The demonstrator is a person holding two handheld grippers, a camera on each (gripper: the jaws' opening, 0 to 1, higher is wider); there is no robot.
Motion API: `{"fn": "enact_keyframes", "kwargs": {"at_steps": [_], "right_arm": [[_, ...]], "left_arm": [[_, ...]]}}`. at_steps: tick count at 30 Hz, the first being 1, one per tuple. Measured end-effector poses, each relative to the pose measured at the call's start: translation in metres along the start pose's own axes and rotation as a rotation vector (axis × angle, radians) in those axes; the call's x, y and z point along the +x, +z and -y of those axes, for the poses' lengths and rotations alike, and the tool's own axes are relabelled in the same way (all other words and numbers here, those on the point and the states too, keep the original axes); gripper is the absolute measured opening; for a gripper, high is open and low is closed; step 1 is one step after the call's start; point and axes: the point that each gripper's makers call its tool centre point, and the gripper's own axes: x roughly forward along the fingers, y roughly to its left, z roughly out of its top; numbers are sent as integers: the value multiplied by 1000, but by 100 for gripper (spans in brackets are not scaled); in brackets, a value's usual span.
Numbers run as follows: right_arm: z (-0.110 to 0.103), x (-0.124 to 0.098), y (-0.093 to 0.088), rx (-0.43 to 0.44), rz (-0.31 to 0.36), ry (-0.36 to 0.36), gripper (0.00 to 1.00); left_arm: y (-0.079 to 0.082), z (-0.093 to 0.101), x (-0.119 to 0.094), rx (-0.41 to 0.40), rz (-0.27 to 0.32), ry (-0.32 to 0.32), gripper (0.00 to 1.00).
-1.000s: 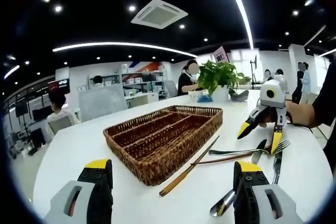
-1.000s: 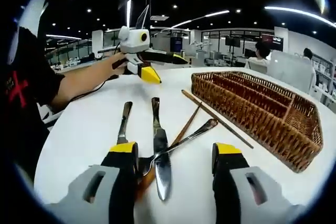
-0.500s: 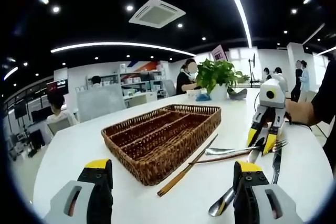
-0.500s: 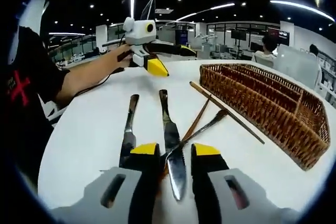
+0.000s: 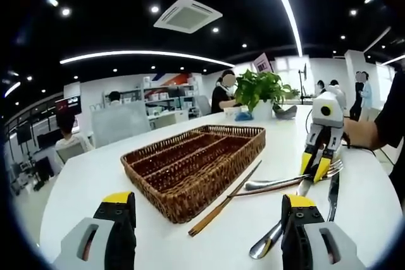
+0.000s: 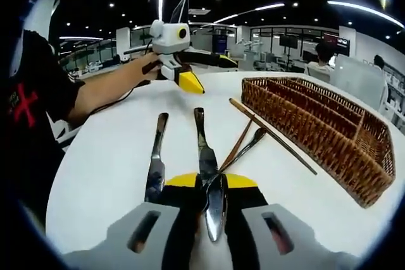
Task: Arrange the knives, forks, and spoons in their matching storage slots by inserting each utensil handle-first until every utensil is classified and aligned in the correct compartment
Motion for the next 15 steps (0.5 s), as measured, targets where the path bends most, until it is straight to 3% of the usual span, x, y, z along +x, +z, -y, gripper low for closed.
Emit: {"fn": "enact_keyframes", "kwargs": {"at_steps": [9,15], "right_arm": [[2,0,2,-42,9,-9,11],[3,-2,5,-28,14,0,1]], "left_arm": [[0,2,0,5,0,-3,100],[0,2,1,6,-1,-4,100]]}}
